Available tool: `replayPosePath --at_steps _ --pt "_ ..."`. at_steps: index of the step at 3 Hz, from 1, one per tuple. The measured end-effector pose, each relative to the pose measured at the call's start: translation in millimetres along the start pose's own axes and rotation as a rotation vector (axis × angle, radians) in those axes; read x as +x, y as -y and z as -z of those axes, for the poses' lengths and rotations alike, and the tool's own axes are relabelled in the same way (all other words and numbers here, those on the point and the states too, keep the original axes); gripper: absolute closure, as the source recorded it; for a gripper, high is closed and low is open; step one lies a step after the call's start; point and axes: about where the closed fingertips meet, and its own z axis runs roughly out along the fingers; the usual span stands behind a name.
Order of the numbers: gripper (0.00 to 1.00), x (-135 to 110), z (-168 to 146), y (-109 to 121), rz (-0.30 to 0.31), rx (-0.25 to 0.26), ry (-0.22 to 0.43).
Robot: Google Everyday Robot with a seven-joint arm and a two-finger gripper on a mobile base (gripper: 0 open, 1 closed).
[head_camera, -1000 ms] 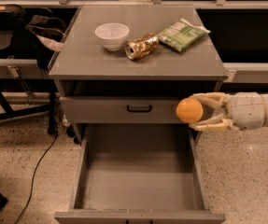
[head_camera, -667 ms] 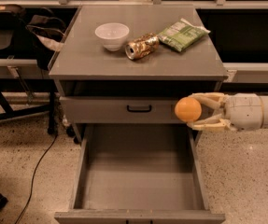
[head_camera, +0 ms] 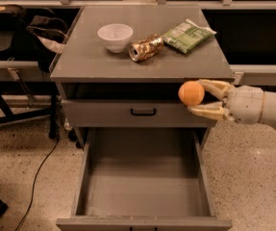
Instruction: Pick orange from middle drawer and place on counter
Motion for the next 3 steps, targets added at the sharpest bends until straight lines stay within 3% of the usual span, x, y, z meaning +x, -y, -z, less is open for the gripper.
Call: replayPosePath --at_steps 1,3 --pt "1.00 7.4 -2.4 31.2 -0.013 0.090 -0.034" --pt "1.00 9.3 -12.9 83.8 -0.002 0.168 -0.084"
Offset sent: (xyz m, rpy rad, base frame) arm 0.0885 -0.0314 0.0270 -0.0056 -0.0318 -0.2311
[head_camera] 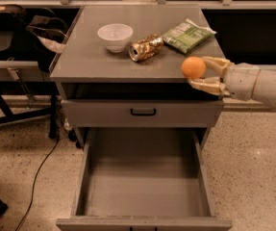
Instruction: Pick orange from middle drawer and place on counter
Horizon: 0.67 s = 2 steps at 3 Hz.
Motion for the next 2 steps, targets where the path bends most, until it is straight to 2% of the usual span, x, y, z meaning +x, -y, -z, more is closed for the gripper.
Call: replayPosePath --at_steps 2 --pt "1.00 13.4 -22.3 38.3 -0.016 0.029 -0.076"
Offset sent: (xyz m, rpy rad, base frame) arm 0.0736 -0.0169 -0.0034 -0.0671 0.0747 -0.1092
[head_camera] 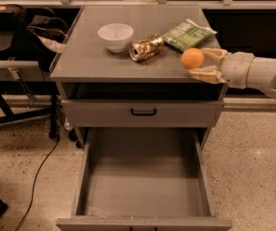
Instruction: Pick orange from middle drawer and place on counter
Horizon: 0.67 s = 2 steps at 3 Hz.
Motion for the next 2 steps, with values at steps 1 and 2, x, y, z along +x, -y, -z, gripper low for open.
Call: replayPosePath --at_steps 1,2 --pt "1.00 9.8 -13.0 15.8 -0.011 0.001 -0.039" --pt "1.00 18.6 -25.5 29.6 -0.017 -0.008 -0.077"
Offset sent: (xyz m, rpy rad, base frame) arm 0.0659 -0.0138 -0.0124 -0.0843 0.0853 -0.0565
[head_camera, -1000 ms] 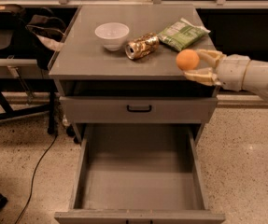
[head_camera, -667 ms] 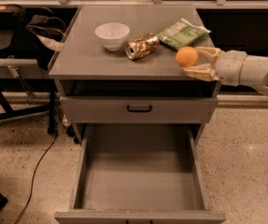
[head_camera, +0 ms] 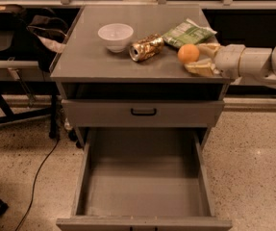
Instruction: Pick orange from middle drawer and place on counter
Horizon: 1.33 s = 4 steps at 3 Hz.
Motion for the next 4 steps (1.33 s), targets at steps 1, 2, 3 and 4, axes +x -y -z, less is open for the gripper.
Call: replayPosePath --at_steps 1,2,3,4 --pt "1.00 7.9 -11.8 15.4 -0.001 -0.013 -0.047" --pt "0.96 9.0 -18.7 23.0 0.004 -0.028 -0.067" --pt "0.73 9.0 -18.8 22.9 0.004 -0.028 -0.067" --pt "0.50 9.0 -18.8 22.9 0.004 -0.028 -0.067"
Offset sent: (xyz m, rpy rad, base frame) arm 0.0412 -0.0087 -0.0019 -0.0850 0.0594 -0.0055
